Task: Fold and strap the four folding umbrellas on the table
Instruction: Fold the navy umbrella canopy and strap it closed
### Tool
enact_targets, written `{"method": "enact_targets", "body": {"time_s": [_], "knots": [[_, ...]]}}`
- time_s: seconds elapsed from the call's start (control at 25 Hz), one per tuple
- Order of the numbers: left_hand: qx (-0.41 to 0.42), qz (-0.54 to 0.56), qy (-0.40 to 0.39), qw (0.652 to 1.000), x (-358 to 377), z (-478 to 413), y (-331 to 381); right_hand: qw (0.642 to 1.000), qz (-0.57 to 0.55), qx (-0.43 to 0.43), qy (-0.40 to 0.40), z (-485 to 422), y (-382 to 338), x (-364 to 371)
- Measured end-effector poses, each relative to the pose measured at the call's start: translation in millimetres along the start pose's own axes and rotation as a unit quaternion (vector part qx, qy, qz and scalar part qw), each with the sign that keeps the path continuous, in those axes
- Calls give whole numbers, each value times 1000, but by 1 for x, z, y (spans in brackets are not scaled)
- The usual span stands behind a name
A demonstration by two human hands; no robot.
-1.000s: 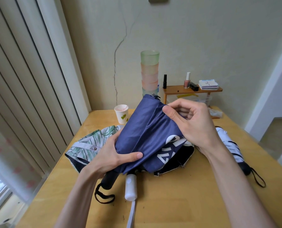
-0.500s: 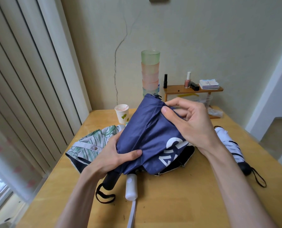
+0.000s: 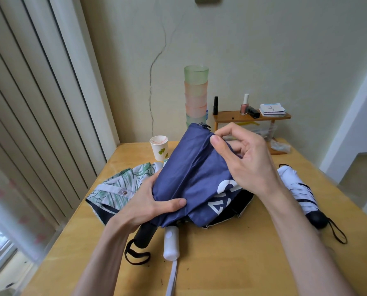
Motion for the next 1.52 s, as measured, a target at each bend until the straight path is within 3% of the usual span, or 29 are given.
{"method": "enact_targets", "body": {"time_s": [0.4,0.56,0.72,0.84,0.92,1.08,1.28,1.4,1.52], "knots": [[-1,3,0,1000,-1,0,0,1000,3,1,10,-5,4,-4],[-20,-10,-38,999,-6,3,0,999,27,-29,30,-4,2,-1],[-9,27,10,1000,-2,-1,-1,998,-19,-25,59,-4,-2,7],[-25,95,54,994,-4,-3,-4,995,-90,47,23,-4,1,2],[-51,131,62,988,-5,-4,-6,997,-65,38,18,-3,2,1],[-67,144,37,987,3,-3,-1,992,-89,3,87,-6,-1,7],[-54,149,75,984,9,-5,6,985,-116,61,114,-6,2,13],[-53,178,109,977,7,-7,7,991,-59,86,86,-9,6,6],[-39,208,167,963,6,-12,9,997,50,56,29,-4,11,7]]}}
Point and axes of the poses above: each hand's wrist, its own z-axis away from the middle knuckle, its own x-axis out of the palm, y = z × x, the point moved 1 cm from there along -z, towards the middle knuckle, and after that the axes turned 8 degrees about x, right-handed, at the moved point
